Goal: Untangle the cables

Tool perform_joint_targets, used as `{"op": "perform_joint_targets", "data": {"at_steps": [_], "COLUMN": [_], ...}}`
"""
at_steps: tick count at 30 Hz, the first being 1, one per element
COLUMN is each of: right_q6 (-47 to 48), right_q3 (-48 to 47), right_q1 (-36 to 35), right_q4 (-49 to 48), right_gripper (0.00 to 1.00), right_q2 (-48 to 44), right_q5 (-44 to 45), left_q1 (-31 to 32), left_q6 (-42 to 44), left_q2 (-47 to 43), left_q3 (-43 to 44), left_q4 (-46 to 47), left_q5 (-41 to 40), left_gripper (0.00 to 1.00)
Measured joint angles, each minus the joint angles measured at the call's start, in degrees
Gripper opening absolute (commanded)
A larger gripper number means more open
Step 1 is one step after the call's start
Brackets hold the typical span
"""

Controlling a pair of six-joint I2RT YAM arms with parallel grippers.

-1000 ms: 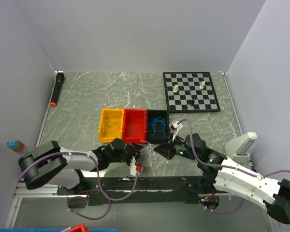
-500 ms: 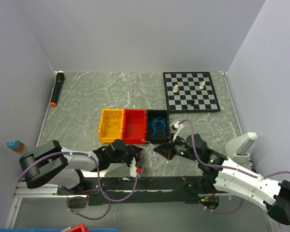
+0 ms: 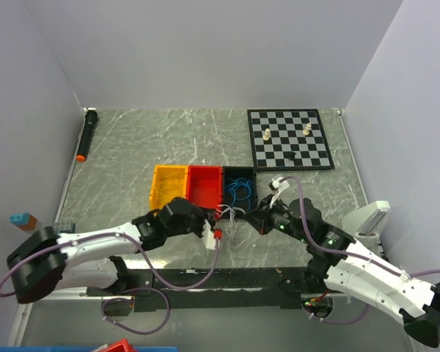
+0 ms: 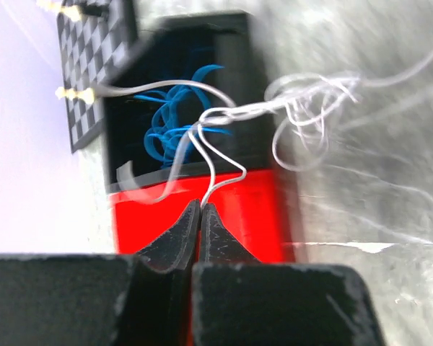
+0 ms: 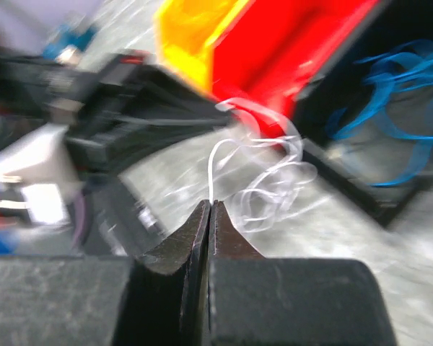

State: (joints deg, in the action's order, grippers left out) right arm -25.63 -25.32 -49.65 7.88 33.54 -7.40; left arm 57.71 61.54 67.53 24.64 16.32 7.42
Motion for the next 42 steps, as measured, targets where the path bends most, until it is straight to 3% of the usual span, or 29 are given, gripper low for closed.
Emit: {"op": "perform_joint_targets", "data": {"at_steps": [6,10,15,23,35,42], "right_q6": [3.2,4.6,5.9,10.5,17.3,30.4], "right_q3": [-6.8,-10.0,-14.1,-19.1,-24.1,-29.0], "right_q1": [3.2,4.6,4.7,4.7,4.9,6.2], "right_q4": [7.2,10.1,13.0,13.4,8.4,-2.2], "right_gripper": [0.0,0.0,0.0,0.0,0.0,0.0], "right_q2": [-2.4,-7.2,-12.7,-13.7,-9.5,-4.3], "right_q5": [12.8,23.7,37.9,54.0,59.6,60.2], "left_q1": [-2.8,-6.4,-11.0,-11.2,-11.2,-11.2], "left_q6": [-9.9,-12.7,-12.3,-5.6,3.1,9.2], "left_q2": [-8.7,-12.8,-17.6,-27.5,-32.3,-32.1], "left_q3": [13.0,15.8,15.8,13.5,10.9,6.5], "left_q4": [-21.0,-31.1,-42.3,-55.4,-64.0,-69.1], "left_q5": [2.0,3.8,5.8,7.6,8.2,6.8], "left_gripper": [0.01,0.01,0.01,0.01,0.01,0.01]}}
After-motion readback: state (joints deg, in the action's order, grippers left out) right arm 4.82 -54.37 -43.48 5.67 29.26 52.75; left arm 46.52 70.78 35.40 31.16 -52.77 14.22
